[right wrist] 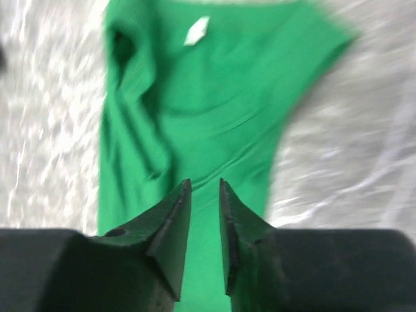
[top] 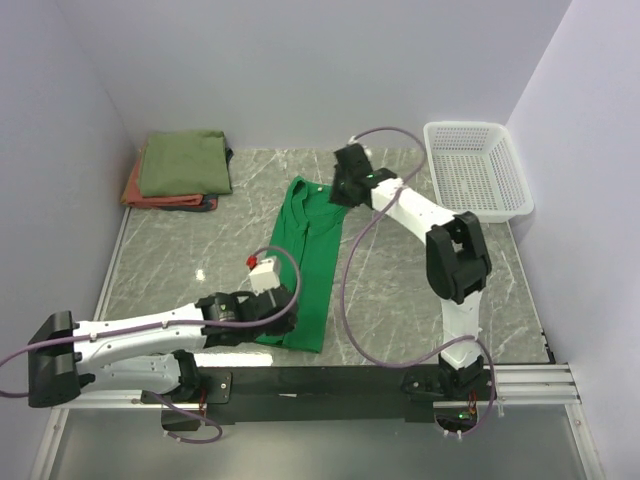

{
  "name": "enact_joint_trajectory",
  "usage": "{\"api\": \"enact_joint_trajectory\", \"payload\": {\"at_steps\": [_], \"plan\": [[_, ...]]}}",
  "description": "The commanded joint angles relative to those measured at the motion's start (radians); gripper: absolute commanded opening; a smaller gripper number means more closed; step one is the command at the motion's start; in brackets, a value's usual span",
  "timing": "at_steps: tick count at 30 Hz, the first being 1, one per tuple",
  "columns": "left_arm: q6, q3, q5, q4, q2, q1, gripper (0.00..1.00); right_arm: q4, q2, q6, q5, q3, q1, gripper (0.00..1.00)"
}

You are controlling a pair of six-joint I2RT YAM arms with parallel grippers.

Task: Fold and stack the tank tops
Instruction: Fold the tank top

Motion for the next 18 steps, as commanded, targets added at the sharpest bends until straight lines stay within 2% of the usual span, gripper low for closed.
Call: {"api": "enact_joint_trajectory", "payload": {"at_steps": [1, 4, 6, 12, 18], "plan": [[0.135, 0.045, 0.094, 0.131, 0.047, 0.078, 0.20, 0.027, -0.050, 0.007, 0.004, -0.037, -0.089, 0.29], [0.198, 0.076, 0.124, 0.190, 0.119, 0.134, 0.15, 0.061, -0.047, 0.015, -0.025, -0.068, -0.133, 0.31], [0.232, 0.099, 0.159, 0.220, 0.184, 0.150, 0.12, 0.059, -0.019, 0.011, -0.042, -0.048, -0.160, 0.37], [0.273, 0.114, 0.226, 0.273, 0.325, 0.164, 0.05, 0.044, 0.079, 0.021, -0.068, 0.047, -0.187, 0.44], [0.278, 0.091, 0.269, 0.317, 0.388, 0.168, 0.02, 0.064, 0.145, 0.058, -0.076, 0.087, -0.198, 0.44]]}}
